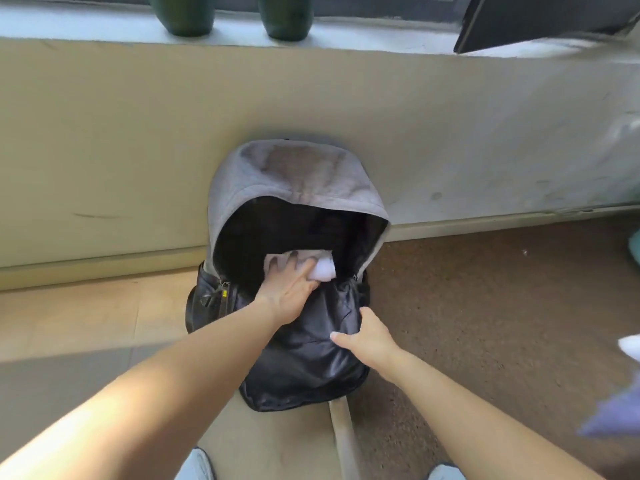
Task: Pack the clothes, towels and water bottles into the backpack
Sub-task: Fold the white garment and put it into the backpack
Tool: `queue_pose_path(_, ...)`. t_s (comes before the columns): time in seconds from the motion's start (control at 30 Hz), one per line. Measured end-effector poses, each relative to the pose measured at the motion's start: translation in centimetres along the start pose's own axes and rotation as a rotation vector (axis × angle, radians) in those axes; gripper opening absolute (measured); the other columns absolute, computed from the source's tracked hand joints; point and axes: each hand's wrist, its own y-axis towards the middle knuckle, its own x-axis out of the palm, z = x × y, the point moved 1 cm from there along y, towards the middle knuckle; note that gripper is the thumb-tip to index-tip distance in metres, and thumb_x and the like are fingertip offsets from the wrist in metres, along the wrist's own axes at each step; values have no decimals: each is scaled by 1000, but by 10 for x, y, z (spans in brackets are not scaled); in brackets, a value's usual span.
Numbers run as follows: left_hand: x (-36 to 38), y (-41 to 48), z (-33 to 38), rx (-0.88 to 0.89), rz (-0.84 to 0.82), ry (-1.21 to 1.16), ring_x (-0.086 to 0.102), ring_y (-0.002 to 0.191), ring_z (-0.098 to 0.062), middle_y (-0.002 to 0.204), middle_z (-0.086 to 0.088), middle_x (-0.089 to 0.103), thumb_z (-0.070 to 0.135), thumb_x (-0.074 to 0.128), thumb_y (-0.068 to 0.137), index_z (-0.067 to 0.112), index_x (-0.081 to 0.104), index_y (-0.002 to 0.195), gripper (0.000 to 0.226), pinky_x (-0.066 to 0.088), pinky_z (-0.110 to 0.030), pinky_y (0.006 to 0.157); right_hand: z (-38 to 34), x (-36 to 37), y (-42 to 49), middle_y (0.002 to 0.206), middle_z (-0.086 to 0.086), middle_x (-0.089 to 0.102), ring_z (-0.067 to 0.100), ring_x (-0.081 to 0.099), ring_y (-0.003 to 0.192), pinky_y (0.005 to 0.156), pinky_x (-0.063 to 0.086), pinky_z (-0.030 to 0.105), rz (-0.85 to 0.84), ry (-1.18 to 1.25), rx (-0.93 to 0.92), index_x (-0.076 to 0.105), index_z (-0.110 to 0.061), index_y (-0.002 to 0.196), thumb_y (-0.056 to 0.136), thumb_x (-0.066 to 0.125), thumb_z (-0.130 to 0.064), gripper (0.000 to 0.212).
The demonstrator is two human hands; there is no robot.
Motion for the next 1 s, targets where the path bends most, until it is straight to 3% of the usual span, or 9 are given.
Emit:
queue_pose_path(0.1, 11, 11, 7, -16, -66, -15, 23, 143, -47, 157, -2, 21, 19, 45, 104, 30, 57, 140, 39, 29, -67, 109, 1, 3, 6, 117, -4, 67, 23, 64, 114, 100, 52, 41, 28, 106, -41, 59, -22, 118, 89, 73, -15, 33)
queue_pose_path(0.23, 7, 21, 2, 10, -12, 39, 49, 119, -41, 150, -4, 36, 20, 43, 104, 26, 59, 134, 35, 42, -53, 90, -3, -14, 5, 100, 13, 74, 34, 69, 98, 87, 56, 44, 110, 198, -74, 69, -7, 103, 82, 70, -4, 21)
queue_pose_path(0.33, 3, 31, -6, -73, -70, -117, 62, 111, -37, 140, -7, 57, 23, 55, 95, 21, 53, 136, 41, 42, -44, 84, 0, -22, -1, 100, 18, 72, 39, 67, 98, 79, 56, 43, 143, 182, -86, 66, -3, 101, 80, 69, -3, 21)
queue_pose_path(0.43, -6, 27, -11, -141, -243, -352, 67, 109, -36, 120, -7, 70, 21, 69, 81, 20, 62, 110, 30, 51, -36, 80, 5, -24, -7, 100, 12, 72, 34, 68, 97, 85, 57, 48, 149, 125, -103, 66, -10, 102, 85, 71, -10, 18)
queue_pose_path(0.53, -12, 18, -17, -185, -337, -475, 70, 96, -31, 108, -6, 72, 11, 68, 81, 16, 75, 100, 21, 44, -25, 58, 9, -23, -11, 103, 0, 71, 22, 68, 98, 91, 57, 45, 120, 68, -125, 63, -19, 104, 91, 70, -17, 15)
queue_pose_path(0.7, -13, 9, -18, -201, -416, -496, 64, 92, -32, 116, -10, 70, 12, 55, 87, 14, 75, 109, 30, 47, -31, 73, 18, -19, -14, 115, -5, 65, 12, 63, 102, 93, 54, 37, 51, -24, -79, 54, -22, 119, 95, 67, -25, 27)
queue_pose_path(0.8, -18, 4, -19, -166, -403, -518, 62, 81, -30, 106, -11, 71, 8, 51, 85, 17, 71, 90, 23, 47, -30, 65, 19, -17, -19, 134, -5, 60, 20, 59, 121, 105, 49, 45, 33, -82, -57, 44, -24, 140, 93, 68, -35, 54)
queue_pose_path(0.9, -34, -4, -28, -162, -307, -521, 67, 77, -25, 91, 0, 69, 4, 53, 84, 27, 74, 79, 31, 55, -31, 62, 13, -21, -24, 147, -1, 53, 25, 53, 132, 109, 46, 47, 38, -141, -48, 34, -20, 149, 91, 68, -42, 71)
queue_pose_path(1.0, -62, -13, -38, -139, -223, -482, 64, 83, -19, 85, 16, 62, 5, 50, 83, 33, 77, 84, 39, 46, -26, 66, 3, -30, -35, 153, 4, 46, 28, 48, 137, 110, 44, 47, 52, -217, -64, 30, -18, 152, 91, 69, -42, 76)
